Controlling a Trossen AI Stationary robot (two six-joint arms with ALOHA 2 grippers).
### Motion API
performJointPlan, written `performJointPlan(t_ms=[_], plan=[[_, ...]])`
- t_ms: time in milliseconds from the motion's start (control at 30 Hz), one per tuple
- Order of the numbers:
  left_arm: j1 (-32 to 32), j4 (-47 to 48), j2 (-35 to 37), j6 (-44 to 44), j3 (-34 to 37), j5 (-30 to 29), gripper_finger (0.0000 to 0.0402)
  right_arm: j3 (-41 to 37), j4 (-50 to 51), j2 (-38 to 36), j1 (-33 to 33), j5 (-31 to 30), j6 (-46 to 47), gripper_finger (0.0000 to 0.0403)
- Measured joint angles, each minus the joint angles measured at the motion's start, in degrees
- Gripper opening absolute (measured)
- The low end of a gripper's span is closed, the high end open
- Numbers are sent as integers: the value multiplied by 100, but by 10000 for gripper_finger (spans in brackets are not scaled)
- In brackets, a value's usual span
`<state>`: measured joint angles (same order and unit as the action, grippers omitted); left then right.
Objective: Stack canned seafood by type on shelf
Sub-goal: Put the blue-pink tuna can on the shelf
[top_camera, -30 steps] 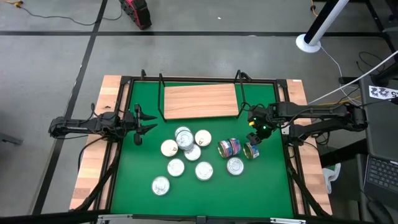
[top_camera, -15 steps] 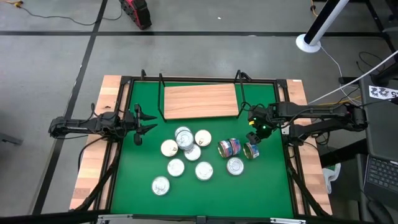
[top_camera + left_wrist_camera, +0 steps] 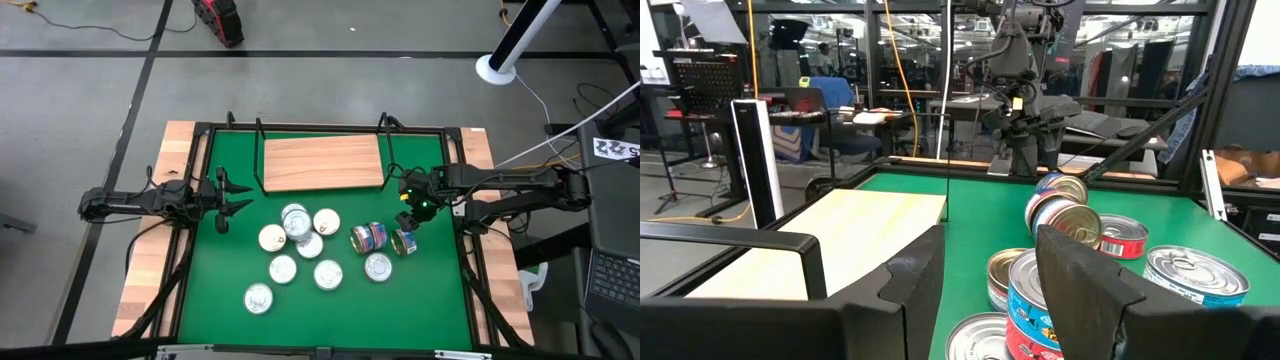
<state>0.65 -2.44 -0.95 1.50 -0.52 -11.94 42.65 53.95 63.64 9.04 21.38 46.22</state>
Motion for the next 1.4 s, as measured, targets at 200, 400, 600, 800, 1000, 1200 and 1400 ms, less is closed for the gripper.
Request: performJointPlan(t_ms=[200,400,600,800,1000,1200,1400], plan=[[1,0,0,0,-1,0,155,0,22,0,-1,-33,2,230],[1,0,0,1,-1,0,155,0,22,0,-1,-324,4,230],[0,0,0,1,-1,1,155,0,24,0,0,-323,4,230],[-1,0,0,1,-1,0,155,0,16,0,-1,-272,15,230],[-1,0,0,1,0,2,155,0,-107,0,-2,-17,37,230],[1,0,0,1,0,2,155,0,-153,0,-2,106,41,235],[1,0,0,1,-1,2,155,0,-141,0,-2,126,41,303]])
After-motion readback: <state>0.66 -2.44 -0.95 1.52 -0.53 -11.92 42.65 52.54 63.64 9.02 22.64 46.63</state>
